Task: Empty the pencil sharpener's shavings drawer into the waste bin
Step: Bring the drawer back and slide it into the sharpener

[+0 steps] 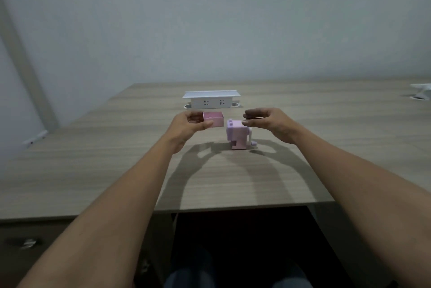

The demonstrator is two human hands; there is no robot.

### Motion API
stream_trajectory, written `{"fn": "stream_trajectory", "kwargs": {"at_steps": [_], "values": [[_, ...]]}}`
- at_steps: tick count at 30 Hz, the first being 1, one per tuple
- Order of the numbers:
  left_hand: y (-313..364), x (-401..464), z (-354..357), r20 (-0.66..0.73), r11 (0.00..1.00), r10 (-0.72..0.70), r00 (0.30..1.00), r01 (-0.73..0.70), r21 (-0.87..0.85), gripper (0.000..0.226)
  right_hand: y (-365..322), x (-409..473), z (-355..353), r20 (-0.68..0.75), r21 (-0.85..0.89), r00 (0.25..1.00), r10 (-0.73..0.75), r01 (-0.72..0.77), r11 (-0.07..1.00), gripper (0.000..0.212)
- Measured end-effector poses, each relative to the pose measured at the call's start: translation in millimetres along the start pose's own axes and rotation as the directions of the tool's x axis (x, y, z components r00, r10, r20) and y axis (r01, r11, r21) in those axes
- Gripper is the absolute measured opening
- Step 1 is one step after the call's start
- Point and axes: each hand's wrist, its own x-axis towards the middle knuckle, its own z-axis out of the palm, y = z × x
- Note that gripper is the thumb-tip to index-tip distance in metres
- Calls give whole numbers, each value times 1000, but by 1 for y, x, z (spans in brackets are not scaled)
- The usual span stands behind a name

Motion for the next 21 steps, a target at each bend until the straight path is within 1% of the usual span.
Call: {"fn": "stream_trajectory", "kwargs": {"at_steps": [3, 6, 10, 14, 21], "values": [[-20, -6, -7, -1, 998, -50, 999, 50, 24, 62, 9, -1, -2, 29, 6, 999, 24, -24, 1000, 64], [-31, -12, -7, 33, 994, -94, 995, 92, 57, 59, 13, -1, -1, 38, 24, 999, 22, -22, 999, 64], [-40, -13, 6, 59, 984, -133, 989, 124, 127, 54, 15, -3, 1, 50, -19, 999, 15, -14, 1000, 65], [-47, -9, 18, 70, 984, -142, 987, 133, 117, 58, 16, -1, 2, 56, -55, 998, 10, -7, 998, 64], [-51, -3, 28, 74, 987, -143, 987, 136, 85, 59, 21, 2, 3, 56, -59, 998, -6, 9, 998, 59]]}}
